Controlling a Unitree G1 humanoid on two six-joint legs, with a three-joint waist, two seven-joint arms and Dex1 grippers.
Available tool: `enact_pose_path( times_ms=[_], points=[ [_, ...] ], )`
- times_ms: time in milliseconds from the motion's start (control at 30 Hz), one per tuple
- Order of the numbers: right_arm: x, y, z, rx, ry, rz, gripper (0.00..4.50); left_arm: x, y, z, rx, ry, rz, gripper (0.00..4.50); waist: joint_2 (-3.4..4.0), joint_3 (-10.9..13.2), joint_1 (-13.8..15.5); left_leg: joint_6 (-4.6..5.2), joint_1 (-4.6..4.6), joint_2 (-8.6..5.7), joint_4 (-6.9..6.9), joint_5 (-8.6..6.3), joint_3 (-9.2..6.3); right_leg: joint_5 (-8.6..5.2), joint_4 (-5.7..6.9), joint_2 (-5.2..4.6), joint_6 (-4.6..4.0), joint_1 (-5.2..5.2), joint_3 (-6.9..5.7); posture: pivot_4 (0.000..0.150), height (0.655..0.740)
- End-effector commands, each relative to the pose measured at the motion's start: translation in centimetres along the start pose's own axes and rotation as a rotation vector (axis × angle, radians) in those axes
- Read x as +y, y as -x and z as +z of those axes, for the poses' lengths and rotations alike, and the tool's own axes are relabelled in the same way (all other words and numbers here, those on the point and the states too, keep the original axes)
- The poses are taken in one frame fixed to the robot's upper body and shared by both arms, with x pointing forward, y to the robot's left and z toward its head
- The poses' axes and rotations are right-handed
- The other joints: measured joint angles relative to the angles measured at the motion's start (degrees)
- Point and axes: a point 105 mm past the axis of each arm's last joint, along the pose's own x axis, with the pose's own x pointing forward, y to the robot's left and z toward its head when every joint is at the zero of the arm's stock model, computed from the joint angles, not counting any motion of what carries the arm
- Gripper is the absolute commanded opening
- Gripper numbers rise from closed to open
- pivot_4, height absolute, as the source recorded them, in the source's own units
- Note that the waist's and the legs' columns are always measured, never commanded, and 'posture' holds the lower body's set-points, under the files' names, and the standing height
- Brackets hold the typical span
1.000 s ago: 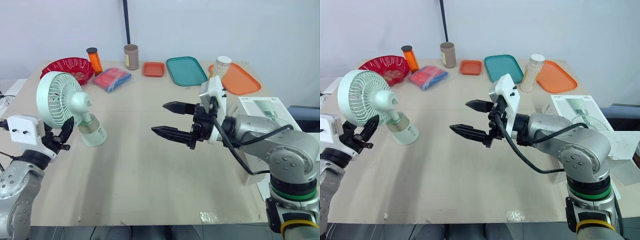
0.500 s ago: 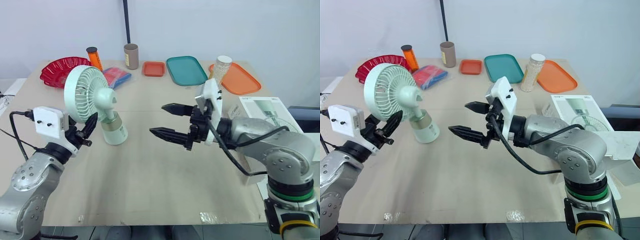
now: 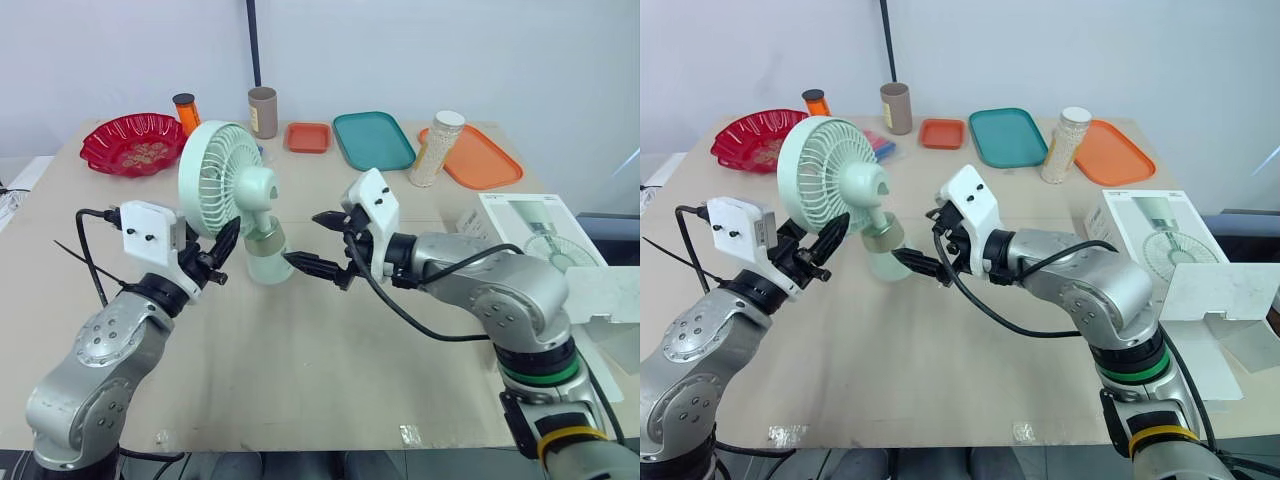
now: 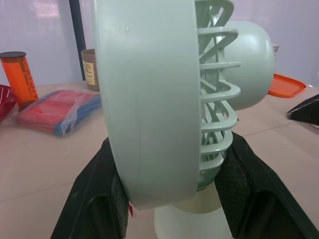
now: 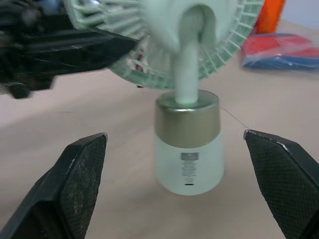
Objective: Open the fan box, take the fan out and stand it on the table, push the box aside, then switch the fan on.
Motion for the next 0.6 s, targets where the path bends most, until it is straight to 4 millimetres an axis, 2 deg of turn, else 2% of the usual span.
enact_pose_path(
  times_ms=[33, 300, 567, 600],
  points=[
    [-0.3, -0.7, 1.5, -0.058, 0.041, -0.031, 4.5, -1.0, 0.3, 1.6, -0.066, 0.011, -0.009, 1.85, 0.0, 0.0, -0.03, 0.0, 0.0, 0.0, 0.0, 0.0, 0.0, 0.0, 0.0, 0.0, 0.0, 0.0, 0.0, 0.15, 0.74],
    [-0.6, -2.7, 2.2, -0.084, 0.052, -0.069, 4.5, -1.4, 0.0, 1.0, -0.028, 0.037, -0.036, 1.85, 0.0, 0.0, -0.4, -0.03, -0.03, -0.01, 0.0, 0.01, -0.02, 0.0, 0.02, -0.02, 0.0, -0.01, -0.02, 0.15, 0.74],
    [-0.1, -3.4, 1.9, -0.08, 0.047, -0.056, 4.5, -2.0, -0.5, 1.4, -0.033, 0.017, -0.09, 1.85, 0.0, 0.0, -0.51, -0.06, -0.04, -0.02, 0.0, 0.04, -0.04, 0.01, 0.04, -0.02, -0.01, -0.04, -0.03, 0.15, 0.74],
    [-0.1, -3.4, 1.9, -0.079, 0.046, -0.054, 4.25, -2.1, -0.6, 1.5, -0.033, 0.013, -0.093, 1.85, 0.01, 0.0, -0.53, -0.06, -0.04, -0.01, 0.0, 0.04, -0.04, 0.01, 0.05, -0.01, -0.01, -0.05, -0.03, 0.15, 0.74]
  ],
)
